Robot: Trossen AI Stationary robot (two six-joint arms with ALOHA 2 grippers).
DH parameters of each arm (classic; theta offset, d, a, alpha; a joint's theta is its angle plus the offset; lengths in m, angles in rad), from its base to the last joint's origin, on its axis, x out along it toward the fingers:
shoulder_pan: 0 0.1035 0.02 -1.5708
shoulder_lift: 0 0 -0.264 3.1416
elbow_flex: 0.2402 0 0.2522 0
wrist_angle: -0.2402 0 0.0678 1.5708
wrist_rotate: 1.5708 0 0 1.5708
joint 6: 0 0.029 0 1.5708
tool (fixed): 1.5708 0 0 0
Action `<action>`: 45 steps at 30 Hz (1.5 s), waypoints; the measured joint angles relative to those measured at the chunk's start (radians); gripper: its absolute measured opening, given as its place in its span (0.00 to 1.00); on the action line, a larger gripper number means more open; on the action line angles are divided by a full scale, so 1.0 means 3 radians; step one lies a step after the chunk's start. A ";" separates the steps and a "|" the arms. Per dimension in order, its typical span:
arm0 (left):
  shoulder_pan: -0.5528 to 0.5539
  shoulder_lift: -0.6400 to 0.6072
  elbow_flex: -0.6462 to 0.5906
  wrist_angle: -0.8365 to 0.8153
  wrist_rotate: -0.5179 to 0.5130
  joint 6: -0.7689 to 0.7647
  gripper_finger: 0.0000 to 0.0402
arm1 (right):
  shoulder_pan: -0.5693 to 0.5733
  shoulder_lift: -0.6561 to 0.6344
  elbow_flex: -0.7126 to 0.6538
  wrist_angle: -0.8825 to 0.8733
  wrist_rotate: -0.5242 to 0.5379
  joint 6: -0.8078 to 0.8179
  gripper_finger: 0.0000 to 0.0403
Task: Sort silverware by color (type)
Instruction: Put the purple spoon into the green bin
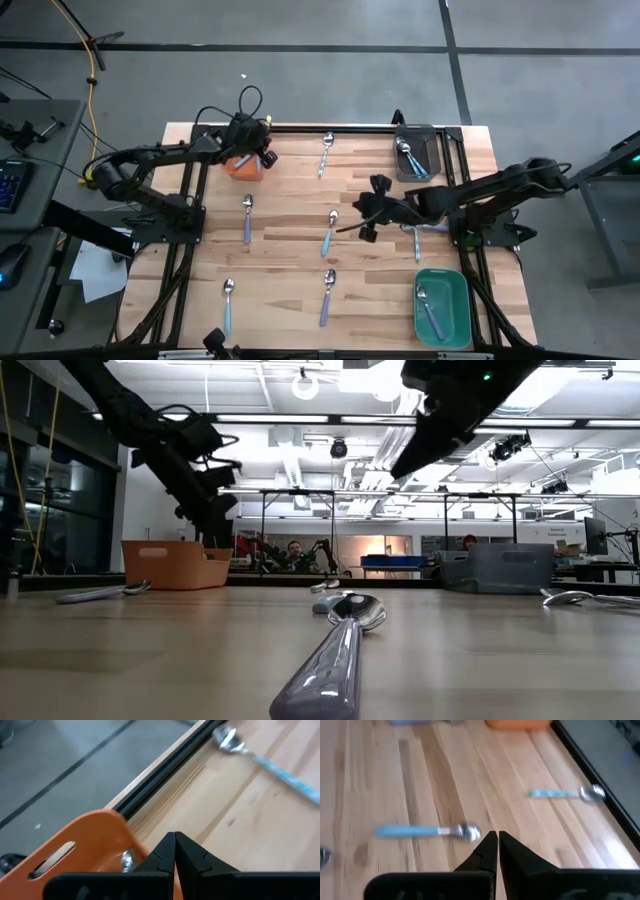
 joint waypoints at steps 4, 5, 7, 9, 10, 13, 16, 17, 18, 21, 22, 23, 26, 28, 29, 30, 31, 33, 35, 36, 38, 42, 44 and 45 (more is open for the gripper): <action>-0.0208 -0.0289 -0.0267 0.0329 0.0006 -0.0009 0.00 | 0.0110 -0.0164 0.0000 -0.0466 0.0105 0.0271 0.00; -0.0270 -0.0368 -0.0338 0.0404 0.0008 -0.0009 0.00 | 0.0131 -0.0192 0.0000 -0.0573 0.0111 0.0309 0.00; -0.0402 -0.0512 -0.0455 0.0585 0.0010 -0.0020 0.00 | 0.0162 -0.0212 0.0000 -0.0670 0.0121 0.0336 0.00; -0.0544 -0.0661 -0.0578 0.0724 0.0006 -0.0050 0.00 | 0.0180 -0.0216 0.0000 -0.0744 0.0125 0.0332 0.00; -0.0616 -0.0732 -0.0636 0.0772 0.0009 -0.0073 0.00 | 0.0181 -0.0216 -0.0011 -0.0719 0.0125 0.0332 0.00; -0.0852 -0.0921 -0.0789 0.0904 0.0010 -0.0122 0.00 | 0.0166 -0.0219 -0.0179 -0.0498 0.0117 0.0295 0.00; -0.1088 -0.1079 -0.0938 0.1050 0.0011 -0.0124 0.00 | 0.0128 -0.0219 -0.0484 -0.0073 0.0006 0.0240 0.00; -0.1168 -0.1135 -0.0988 0.1074 0.0010 -0.0123 0.00 | 0.0116 -0.0219 -0.0604 0.0094 -0.0070 0.0242 0.00; -0.1245 -0.1173 -0.1026 0.1117 0.0008 -0.0123 0.00 | 0.0097 -0.0218 -0.0727 0.0265 -0.0153 0.0248 0.00; -0.1448 -0.1277 -0.1129 0.1250 0.0009 -0.0124 0.00 | 0.0077 -0.0221 -0.1003 0.0730 -0.0330 0.0264 0.00; -0.1505 -0.1302 -0.1140 0.1252 0.0009 -0.0124 0.00 | 0.0077 -0.0232 -0.1057 0.0818 -0.0369 0.0279 0.00; -0.1566 -0.1323 -0.1152 0.1246 0.0008 -0.0125 0.00 | 0.0079 -0.0255 -0.1090 0.0828 -0.0373 0.0308 0.00; -0.1737 -0.1344 -0.1156 0.1246 0.0007 -0.0125 0.00 | 0.0082 -0.0340 -0.1100 0.0770 -0.0406 0.0399 0.00; -0.1847 -0.1346 -0.1156 0.1255 0.0006 -0.0124 0.00 | 0.0086 -0.0421 -0.1078 0.0729 -0.0472 0.0413 0.00; -0.1899 -0.1346 -0.1156 0.1252 0.0008 -0.0124 0.00 | 0.0096 -0.0467 -0.1062 0.0695 -0.0500 0.0414 0.00; -0.1949 -0.1344 -0.1156 0.1252 0.0006 -0.0124 0.00 | 0.0113 -0.0517 -0.1037 0.0650 -0.0518 0.0415 0.00; -0.1994 -0.1344 -0.1156 0.1253 0.0005 -0.0124 0.00 | 0.0136 -0.0562 -0.1002 0.0600 -0.0518 0.0414 0.00; -0.2087 -0.1344 -0.1156 0.1251 0.0002 -0.0124 0.00 | 0.0185 -0.0662 -0.0934 0.0425 -0.0515 0.0438 0.00; -0.2168 -0.1344 -0.1156 0.1249 0.0000 -0.0124 0.00 | 0.0232 -0.0740 -0.0842 0.0108 -0.0493 0.0556 0.00; -0.2207 -0.1344 -0.1156 0.1249 0.0000 -0.0124 0.00 | 0.0254 -0.0773 -0.0783 -0.0103 -0.0469 0.0646 0.00; -0.2268 -0.1344 -0.1156 0.1248 -0.0001 -0.0124 0.00 | 0.0304 -0.0820 -0.0650 -0.0557 -0.0427 0.0876 0.00; -0.2356 -0.1344 -0.1156 0.1247 -0.0009 -0.0124 0.00 | 0.0412 -0.0830 -0.0379 -0.1474 -0.0392 0.1424 0.00; -0.2390 -0.1344 -0.1156 0.1247 -0.0011 -0.0124 0.00 | 0.0468 -0.0833 -0.0292 -0.1798 -0.0409 0.1701 0.00; -0.2403 -0.1344 -0.1156 0.1247 -0.0011 -0.0124 0.00 | 0.0493 -0.0833 -0.0275 -0.1922 -0.0441 0.1826 0.01</action>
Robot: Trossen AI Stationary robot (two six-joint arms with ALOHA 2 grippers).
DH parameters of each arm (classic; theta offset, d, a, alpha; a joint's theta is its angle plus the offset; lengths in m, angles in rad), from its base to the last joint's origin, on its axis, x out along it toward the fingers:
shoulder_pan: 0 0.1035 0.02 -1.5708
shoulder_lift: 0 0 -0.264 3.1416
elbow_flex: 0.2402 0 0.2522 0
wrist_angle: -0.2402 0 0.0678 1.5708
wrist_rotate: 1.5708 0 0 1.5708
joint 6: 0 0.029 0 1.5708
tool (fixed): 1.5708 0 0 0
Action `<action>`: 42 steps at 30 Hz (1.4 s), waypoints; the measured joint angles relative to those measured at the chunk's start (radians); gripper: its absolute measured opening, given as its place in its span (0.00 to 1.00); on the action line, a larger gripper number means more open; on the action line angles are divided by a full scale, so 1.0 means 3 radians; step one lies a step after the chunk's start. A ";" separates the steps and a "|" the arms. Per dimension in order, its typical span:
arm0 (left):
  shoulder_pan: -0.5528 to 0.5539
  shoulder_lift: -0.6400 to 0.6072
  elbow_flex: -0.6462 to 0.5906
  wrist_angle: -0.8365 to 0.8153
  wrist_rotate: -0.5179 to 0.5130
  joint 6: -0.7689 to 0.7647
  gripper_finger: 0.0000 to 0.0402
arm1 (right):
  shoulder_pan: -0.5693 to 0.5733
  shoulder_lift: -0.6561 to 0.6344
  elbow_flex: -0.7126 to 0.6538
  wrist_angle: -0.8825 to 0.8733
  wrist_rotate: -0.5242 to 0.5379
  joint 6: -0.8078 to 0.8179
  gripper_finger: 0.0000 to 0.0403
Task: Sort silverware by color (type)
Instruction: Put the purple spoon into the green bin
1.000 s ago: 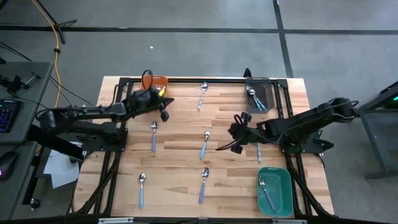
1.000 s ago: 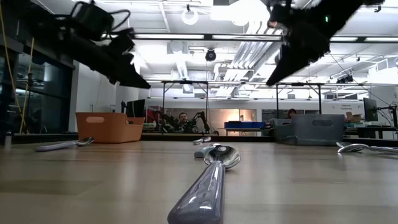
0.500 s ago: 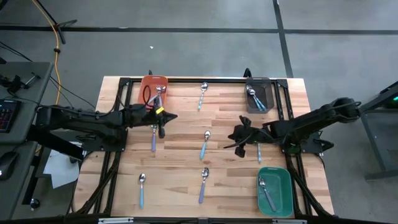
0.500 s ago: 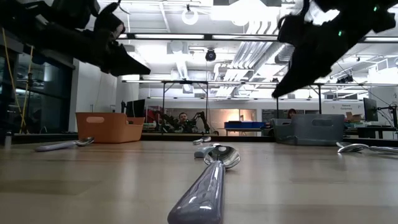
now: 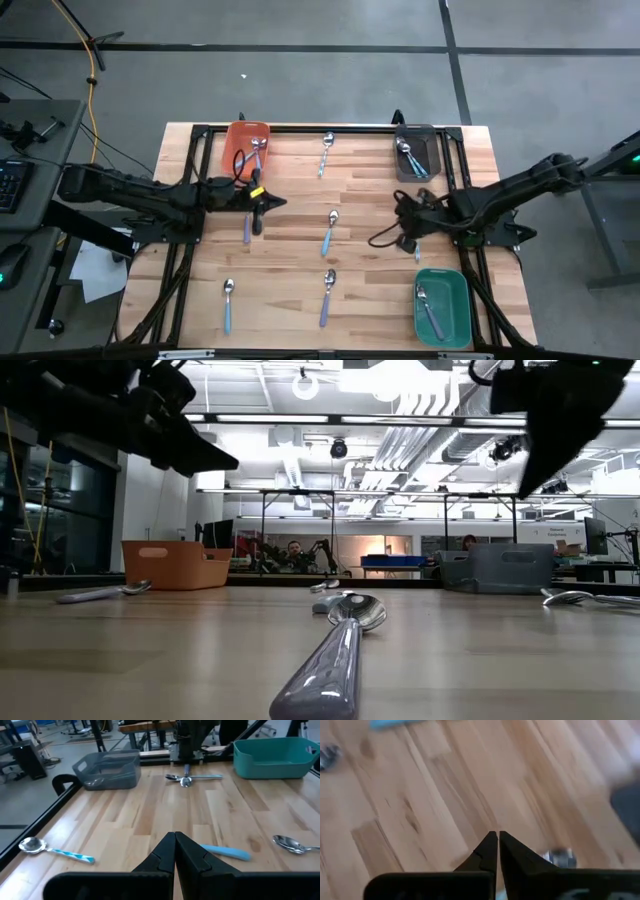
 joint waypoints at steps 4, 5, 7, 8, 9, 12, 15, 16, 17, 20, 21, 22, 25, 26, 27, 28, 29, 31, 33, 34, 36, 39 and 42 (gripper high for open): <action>-0.0031 0.0000 0.0000 0.0000 0.0000 0.0000 0.00 | 0.0059 0.0009 0.0005 -0.0383 -0.0149 0.0497 0.07; -0.0030 0.0000 0.0000 0.0001 0.0000 0.0000 0.00 | 0.0071 0.0013 0.0005 -0.0467 -0.0189 0.0614 0.09; -0.0029 0.0000 0.0000 0.0001 0.0000 0.0000 0.00 | 0.0095 0.0014 0.0005 -0.0580 -0.0211 0.0851 0.15; -0.0029 0.0000 0.0000 0.0000 0.0000 0.0000 0.00 | 0.0096 0.0014 0.0001 -0.0594 -0.0211 0.0959 0.17; -0.0029 0.0000 0.0000 -0.0001 0.0000 -0.0001 0.00 | 0.0096 0.0014 -0.0016 -0.0580 -0.0211 0.1064 0.20; -0.0029 0.0001 0.0000 -0.0035 0.0001 -0.0010 0.00 | 0.0082 0.0014 -0.0120 -0.0543 -0.0245 0.1305 0.28; -0.0029 0.0003 0.0000 -0.0076 0.0001 -0.0008 0.00 | 0.0054 0.0014 -0.0279 -0.0479 -0.0393 0.1271 0.34; -0.0029 0.0003 0.0000 -0.0083 0.0001 -0.0008 0.00 | 0.0044 0.0014 -0.0337 -0.0482 -0.0400 0.1224 0.36; -0.0029 0.0008 0.0000 -0.0088 0.0001 -0.0007 0.00 | 0.0040 0.0014 -0.0399 -0.0478 -0.0404 0.1187 0.37; -0.0029 0.0013 0.0000 -0.0097 0.0001 -0.0004 0.00 | -0.0035 0.0014 -0.0568 -0.0474 -0.0462 0.1043 0.37; -0.0029 0.0013 0.0000 -0.0103 0.0002 -0.0004 0.00 | -0.0070 0.0015 -0.0625 -0.0460 -0.0495 0.1002 0.37; -0.0028 0.0013 0.0000 -0.0115 0.0002 -0.0004 0.00 | -0.0105 0.0015 -0.0680 -0.0435 -0.0524 0.0962 0.37; -0.0028 0.0013 0.0000 -0.0115 0.0001 0.0000 0.00 | -0.0191 0.0015 -0.0824 -0.0324 -0.0577 0.0793 0.36; -0.0028 0.0013 0.0000 -0.0115 0.0001 0.0000 0.00 | -0.0218 0.0015 -0.0863 -0.0295 -0.0585 0.0729 0.36; -0.0028 0.0013 0.0000 -0.0115 0.0003 0.0000 0.00 | -0.0244 0.0015 -0.0894 -0.0267 -0.0591 0.0662 0.36; -0.0028 0.0013 0.0000 -0.0115 0.0002 0.0000 0.00 | -0.0268 0.0015 -0.0919 -0.0244 -0.0591 0.0599 0.36; -0.0027 0.0013 0.0000 -0.0115 0.0003 0.0000 0.00 | -0.0290 0.0015 -0.0939 -0.0243 -0.0591 0.0554 0.36; -0.0027 0.0013 0.0000 -0.0115 0.0003 0.0000 0.00 | -0.0330 0.0015 -0.0973 -0.0234 -0.0596 0.0451 0.36; -0.0027 0.0013 0.0000 -0.0115 0.0003 0.0000 0.00 | -0.0360 0.0015 -0.0985 -0.0221 -0.0602 0.0327 0.36; -0.0027 0.0013 0.0000 -0.0115 0.0003 0.0000 0.00 | -0.0376 0.0015 -0.0997 -0.0207 -0.0618 0.0282 0.36; -0.0027 0.0013 0.0000 -0.0119 0.0003 0.0000 0.00 | -0.0407 0.0016 -0.1018 -0.0199 -0.0644 0.0168 0.36; -0.0027 0.0013 0.0001 -0.0121 0.0003 -0.0001 0.00 | -0.0461 0.0017 -0.1043 -0.0157 -0.0659 0.0060 0.36; -0.0027 0.0013 0.0000 -0.0124 0.0003 -0.0001 0.00 | -0.0511 0.0017 -0.1118 -0.0043 -0.0668 -0.0038 0.36</action>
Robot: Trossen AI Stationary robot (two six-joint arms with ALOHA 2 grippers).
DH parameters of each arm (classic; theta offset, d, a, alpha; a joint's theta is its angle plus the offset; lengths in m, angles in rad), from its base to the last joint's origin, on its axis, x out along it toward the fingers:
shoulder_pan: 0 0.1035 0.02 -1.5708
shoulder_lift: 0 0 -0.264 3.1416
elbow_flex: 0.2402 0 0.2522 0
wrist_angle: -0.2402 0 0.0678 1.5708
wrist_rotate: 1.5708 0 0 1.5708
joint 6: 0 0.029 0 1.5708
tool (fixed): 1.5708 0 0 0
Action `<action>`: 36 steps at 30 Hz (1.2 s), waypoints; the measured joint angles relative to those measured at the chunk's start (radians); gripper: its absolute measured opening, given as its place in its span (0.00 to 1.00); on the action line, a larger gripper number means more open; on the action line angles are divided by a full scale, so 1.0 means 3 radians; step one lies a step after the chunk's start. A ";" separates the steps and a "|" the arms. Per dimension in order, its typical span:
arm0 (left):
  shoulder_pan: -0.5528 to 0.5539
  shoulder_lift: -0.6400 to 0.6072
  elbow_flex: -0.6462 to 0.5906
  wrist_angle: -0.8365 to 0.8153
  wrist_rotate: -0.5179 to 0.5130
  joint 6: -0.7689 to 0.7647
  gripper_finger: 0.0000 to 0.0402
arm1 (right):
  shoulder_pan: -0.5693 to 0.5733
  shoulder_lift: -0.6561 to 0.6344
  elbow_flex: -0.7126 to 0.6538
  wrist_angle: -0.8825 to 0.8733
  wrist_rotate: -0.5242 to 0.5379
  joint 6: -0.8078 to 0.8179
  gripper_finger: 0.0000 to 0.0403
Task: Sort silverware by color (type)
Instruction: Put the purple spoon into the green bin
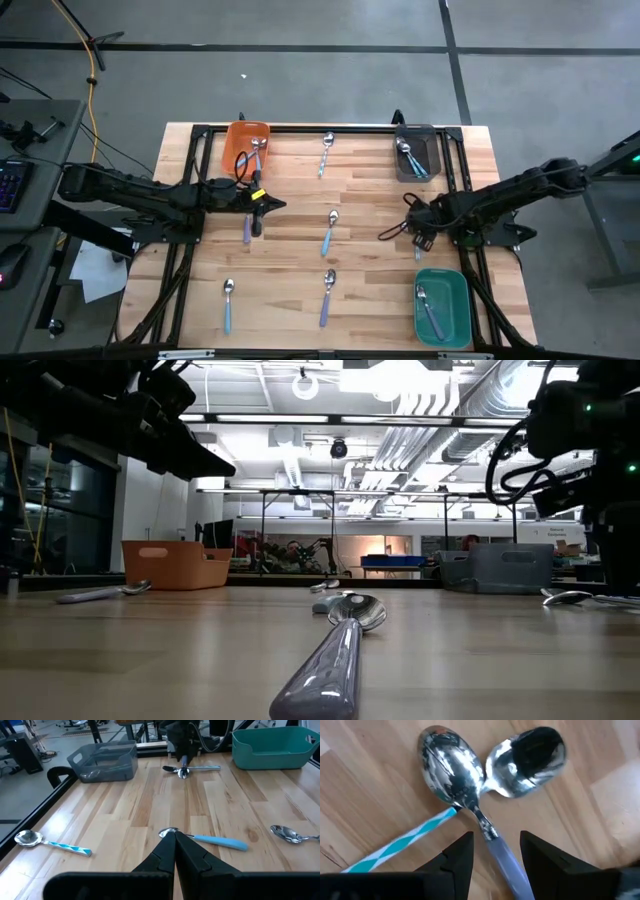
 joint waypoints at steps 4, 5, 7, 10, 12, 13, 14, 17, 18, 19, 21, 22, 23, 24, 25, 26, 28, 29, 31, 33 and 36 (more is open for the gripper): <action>0.0000 0.0000 0.0001 -0.0002 0.0001 0.0000 0.00 | -0.0069 0.0000 -0.0122 0.0176 -0.0086 -0.0057 0.36; 0.0000 0.0000 0.0001 -0.0002 0.0001 0.0000 0.00 | -0.0083 0.0000 -0.0123 0.0185 -0.0097 -0.0044 0.36; 0.0000 0.0000 0.0001 -0.0003 0.0001 0.0000 0.00 | -0.0108 0.0000 -0.0123 0.0207 -0.0097 -0.0036 0.36; 0.0000 0.0000 0.0001 -0.0031 0.0001 0.0000 0.00 | -0.0143 0.0000 -0.0123 0.0206 -0.0093 -0.0033 0.36; 0.0000 0.0000 0.0001 -0.0052 0.0001 0.0000 0.00 | -0.0167 0.0000 -0.0123 0.0205 -0.0083 -0.0024 0.36; 0.0000 0.0000 0.0001 -0.0062 0.0001 0.0000 0.00 | -0.0175 0.0002 -0.0123 0.0206 -0.0070 -0.0009 0.36; 0.0000 0.0000 0.0001 -0.0067 0.0001 0.0000 0.00 | -0.0184 0.0009 -0.0123 0.0207 -0.0063 -0.0008 0.36; 0.0000 0.0000 0.0001 -0.0069 0.0001 0.0000 0.00 | -0.0190 0.0047 -0.0118 0.0216 -0.0062 -0.0008 0.36; 0.0000 0.0000 0.0001 -0.0071 0.0001 0.0000 0.00 | -0.0190 0.0065 -0.0115 0.0217 -0.0054 -0.0012 0.36; 0.0000 0.0000 0.0001 -0.0072 0.0001 0.0000 0.00 | -0.0190 0.0083 -0.0112 0.0220 -0.0054 -0.0026 0.36; 0.0000 0.0000 0.0001 -0.0073 0.0001 0.0000 0.00 | -0.0190 0.0125 -0.0106 0.0236 -0.0054 -0.0033 0.36; 0.0000 0.0000 0.0001 -0.0076 0.0001 0.0000 0.00 | -0.0190 0.0143 -0.0106 0.0245 -0.0054 -0.0041 0.36; 0.0000 0.0000 0.0001 -0.0075 0.0001 0.0000 0.00 | -0.0190 0.0156 -0.0106 0.0257 -0.0055 -0.0044 0.36; 0.0000 0.0000 0.0001 -0.0076 0.0001 0.0000 0.00 | -0.0190 0.0171 -0.0106 0.0266 -0.0055 -0.0055 0.36; 0.0000 0.0000 0.0001 -0.0076 0.0002 0.0000 0.00 | -0.0189 0.0183 -0.0106 0.0272 -0.0055 -0.0069 0.36; 0.0000 0.0000 0.0001 -0.0076 0.0001 0.0000 0.00 | -0.0189 0.0190 -0.0106 0.0273 -0.0055 -0.0070 0.36; 0.0000 0.0000 0.0001 -0.0077 0.0001 0.0000 0.00 | -0.0189 0.0207 -0.0106 0.0271 -0.0055 -0.0070 0.36; 0.0000 0.0000 0.0001 -0.0078 0.0001 0.0000 0.00 | -0.0189 0.0207 -0.0106 0.0270 -0.0055 -0.0068 0.36; 0.0000 0.0000 0.0001 -0.0080 0.0002 0.0000 0.00 | -0.0189 0.0209 -0.0109 0.0272 -0.0056 -0.0041 0.34; 0.0000 0.0000 0.0001 -0.0080 0.0001 0.0000 0.00 | -0.0189 0.0209 -0.0109 0.0279 -0.0062 -0.0040 0.32; 0.0000 0.0000 0.0001 -0.0080 0.0001 0.0000 0.00 | -0.0189 0.0209 -0.0112 0.0292 -0.0072 -0.0038 0.26</action>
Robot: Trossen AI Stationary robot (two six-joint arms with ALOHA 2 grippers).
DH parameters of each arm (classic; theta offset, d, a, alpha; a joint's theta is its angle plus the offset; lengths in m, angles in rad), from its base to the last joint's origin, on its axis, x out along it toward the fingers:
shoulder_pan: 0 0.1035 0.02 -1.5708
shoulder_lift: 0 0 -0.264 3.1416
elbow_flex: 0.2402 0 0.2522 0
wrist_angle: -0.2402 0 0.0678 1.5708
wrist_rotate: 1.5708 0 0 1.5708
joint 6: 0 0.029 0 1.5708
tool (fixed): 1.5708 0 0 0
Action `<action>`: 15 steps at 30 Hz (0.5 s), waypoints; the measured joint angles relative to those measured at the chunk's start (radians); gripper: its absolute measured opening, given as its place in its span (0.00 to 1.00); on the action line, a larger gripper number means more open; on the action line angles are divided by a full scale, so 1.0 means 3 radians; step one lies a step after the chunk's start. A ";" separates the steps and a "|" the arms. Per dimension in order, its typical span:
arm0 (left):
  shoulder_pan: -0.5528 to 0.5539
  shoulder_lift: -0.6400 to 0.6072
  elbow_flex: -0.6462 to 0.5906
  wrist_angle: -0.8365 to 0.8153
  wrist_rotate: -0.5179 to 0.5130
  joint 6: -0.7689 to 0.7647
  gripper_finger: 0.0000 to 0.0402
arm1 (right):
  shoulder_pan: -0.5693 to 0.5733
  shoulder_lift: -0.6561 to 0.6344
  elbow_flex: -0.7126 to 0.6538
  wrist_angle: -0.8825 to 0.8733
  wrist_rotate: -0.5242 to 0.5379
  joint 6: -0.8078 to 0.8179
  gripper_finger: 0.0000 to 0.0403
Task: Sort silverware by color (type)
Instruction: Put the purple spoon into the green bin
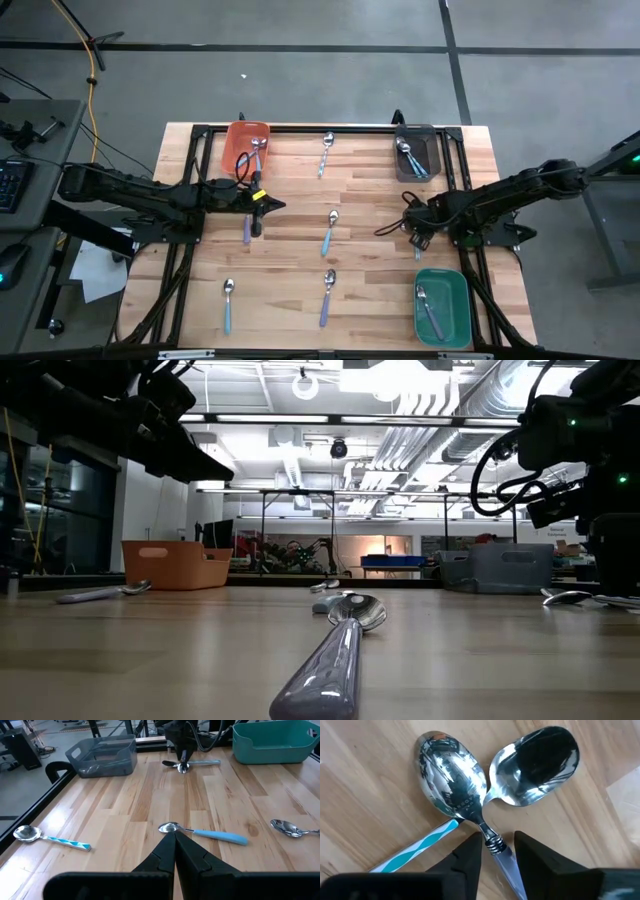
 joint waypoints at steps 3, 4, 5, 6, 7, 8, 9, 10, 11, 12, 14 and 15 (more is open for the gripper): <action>0.0000 0.0000 0.0000 -0.0001 0.0000 0.0000 0.00 | 0.0000 0.0001 -0.0001 0.0032 -0.0034 -0.0070 0.20; 0.0000 0.0000 0.0000 -0.0001 -0.0001 0.0000 0.00 | 0.0000 0.0003 -0.0001 0.0044 -0.0048 -0.0124 0.18; 0.0000 0.0000 0.0000 -0.0001 0.0000 0.0000 0.00 | 0.0000 0.0003 -0.0001 0.0053 -0.0056 -0.0144 0.16; 0.0000 0.0000 0.0000 -0.0001 0.0000 0.0000 0.00 | 0.0000 0.0003 -0.0002 0.0055 -0.0060 -0.0145 0.14; 0.0000 0.0000 0.0000 -0.0001 0.0000 0.0000 0.00 | 0.0000 0.0003 -0.0002 0.0057 -0.0063 -0.0143 0.12; 0.0000 0.0000 0.0000 -0.0001 0.0000 0.0000 0.00 | 0.0000 0.0003 -0.0001 0.0056 -0.0064 -0.0143 0.10; 0.0000 0.0000 0.0000 -0.0001 0.0000 0.0000 0.00 | 0.0000 0.0003 0.0000 0.0054 -0.0063 -0.0139 0.08; 0.0000 0.0000 0.0000 -0.0001 0.0000 0.0000 0.00 | 0.0000 0.0003 0.0007 0.0044 -0.0059 -0.0127 0.07; 0.0000 0.0000 0.0000 -0.0001 -0.0001 0.0000 0.00 | 0.0002 0.0003 0.0024 0.0037 -0.0045 -0.0106 0.06; 0.0000 0.0000 0.0000 0.0000 -0.0001 0.0000 0.00 | 0.0004 0.0005 0.0042 0.0022 -0.0019 -0.0075 0.05; 0.0000 0.0000 0.0000 0.0001 0.0000 0.0000 0.00 | 0.0002 0.0016 0.0099 -0.0006 0.0095 -0.0058 0.04; 0.0000 0.0000 0.0000 0.0001 0.0000 0.0001 0.00 | 0.0000 0.0016 0.0133 -0.0013 0.0168 -0.0063 0.04</action>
